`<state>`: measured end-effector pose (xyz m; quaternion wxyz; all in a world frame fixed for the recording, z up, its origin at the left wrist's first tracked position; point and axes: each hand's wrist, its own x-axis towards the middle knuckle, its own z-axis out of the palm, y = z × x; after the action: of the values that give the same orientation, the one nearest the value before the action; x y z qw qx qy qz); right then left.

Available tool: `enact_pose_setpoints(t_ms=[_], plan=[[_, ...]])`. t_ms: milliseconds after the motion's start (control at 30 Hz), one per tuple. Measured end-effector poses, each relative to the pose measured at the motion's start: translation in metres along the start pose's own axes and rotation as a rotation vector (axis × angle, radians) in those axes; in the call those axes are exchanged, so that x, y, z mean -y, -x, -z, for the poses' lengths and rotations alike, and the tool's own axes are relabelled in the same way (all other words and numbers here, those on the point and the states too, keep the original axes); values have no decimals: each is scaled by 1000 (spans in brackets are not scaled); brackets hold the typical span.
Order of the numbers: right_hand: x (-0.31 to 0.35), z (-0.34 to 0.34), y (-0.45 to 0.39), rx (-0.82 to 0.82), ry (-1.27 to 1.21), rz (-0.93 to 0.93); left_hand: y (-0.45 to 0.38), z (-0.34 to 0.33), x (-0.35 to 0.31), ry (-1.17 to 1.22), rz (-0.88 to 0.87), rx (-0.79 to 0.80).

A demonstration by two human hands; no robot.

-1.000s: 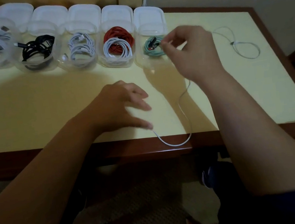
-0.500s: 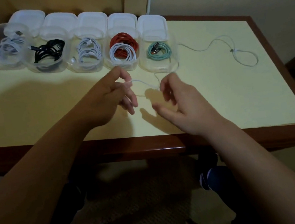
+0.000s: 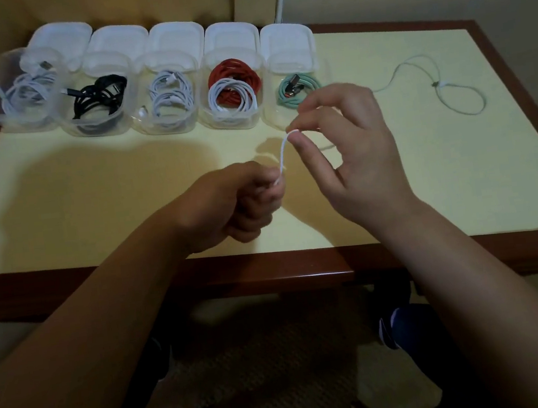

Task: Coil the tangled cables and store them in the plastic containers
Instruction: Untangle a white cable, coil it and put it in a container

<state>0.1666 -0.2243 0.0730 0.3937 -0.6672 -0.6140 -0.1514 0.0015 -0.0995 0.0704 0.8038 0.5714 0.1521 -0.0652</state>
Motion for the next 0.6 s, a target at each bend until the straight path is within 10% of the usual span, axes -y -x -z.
enact_pose_setpoints(t_ms=[267,400,600], plan=[[15,-7,8,603,-294,-275,-2,-11,-9,644,-140,315],[26,-1,3,715,-263,-299,-9,-15,-7,938,-256,191],[35,28,-8,740,-35,-316,-16,-30,-14,686,-388,-145]])
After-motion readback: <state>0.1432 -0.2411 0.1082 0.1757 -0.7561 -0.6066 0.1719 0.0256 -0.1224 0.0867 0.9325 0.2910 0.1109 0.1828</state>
